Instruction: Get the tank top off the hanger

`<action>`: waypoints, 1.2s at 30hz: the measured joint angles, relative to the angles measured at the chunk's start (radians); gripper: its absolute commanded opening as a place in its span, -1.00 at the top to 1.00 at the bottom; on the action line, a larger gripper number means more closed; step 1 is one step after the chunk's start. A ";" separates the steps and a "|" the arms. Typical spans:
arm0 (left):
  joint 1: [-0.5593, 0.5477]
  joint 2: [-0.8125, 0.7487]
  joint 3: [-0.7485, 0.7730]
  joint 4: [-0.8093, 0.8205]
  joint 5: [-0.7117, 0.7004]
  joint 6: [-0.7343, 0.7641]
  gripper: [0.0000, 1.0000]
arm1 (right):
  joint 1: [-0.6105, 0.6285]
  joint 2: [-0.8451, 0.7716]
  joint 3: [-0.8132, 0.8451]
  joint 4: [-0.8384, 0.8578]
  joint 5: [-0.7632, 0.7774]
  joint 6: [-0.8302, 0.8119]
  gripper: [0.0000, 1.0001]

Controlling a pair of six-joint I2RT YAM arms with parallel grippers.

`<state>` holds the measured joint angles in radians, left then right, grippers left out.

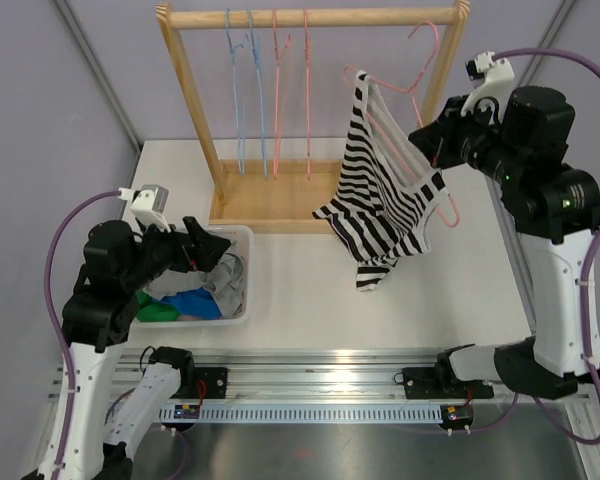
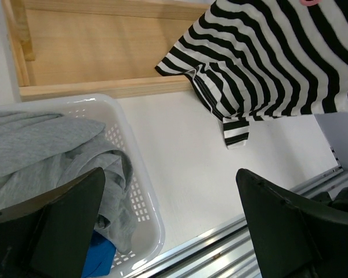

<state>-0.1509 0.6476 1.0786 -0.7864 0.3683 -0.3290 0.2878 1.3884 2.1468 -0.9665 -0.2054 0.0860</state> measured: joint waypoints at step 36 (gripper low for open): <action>-0.911 0.392 -0.202 0.558 -0.850 -0.095 0.50 | 0.001 -0.757 -1.177 0.234 -0.653 0.242 1.00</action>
<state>-1.0622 1.0393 0.8768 -0.2279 -0.4816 -0.4236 0.2890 0.6312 0.9699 -0.7322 -0.8589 0.3283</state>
